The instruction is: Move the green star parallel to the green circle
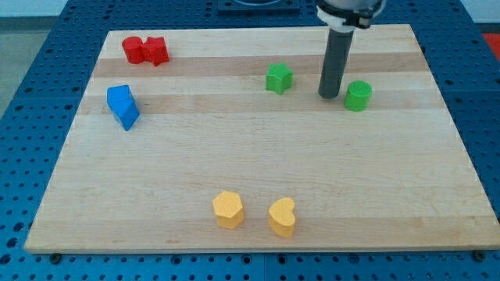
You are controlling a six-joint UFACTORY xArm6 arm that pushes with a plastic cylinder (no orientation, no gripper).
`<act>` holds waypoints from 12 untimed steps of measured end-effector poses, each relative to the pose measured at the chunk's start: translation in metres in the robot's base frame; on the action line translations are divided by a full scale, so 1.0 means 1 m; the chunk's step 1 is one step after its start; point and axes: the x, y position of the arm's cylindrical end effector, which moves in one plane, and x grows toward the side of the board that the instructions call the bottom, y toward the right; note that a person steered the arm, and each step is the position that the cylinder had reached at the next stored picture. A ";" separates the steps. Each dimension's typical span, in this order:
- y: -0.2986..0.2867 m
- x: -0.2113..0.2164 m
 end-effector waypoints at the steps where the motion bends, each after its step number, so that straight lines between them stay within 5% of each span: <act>1: 0.018 0.000; 3: 0.063 0.001; 6: 0.037 0.044; 10: 0.058 0.037; 12: -0.044 0.053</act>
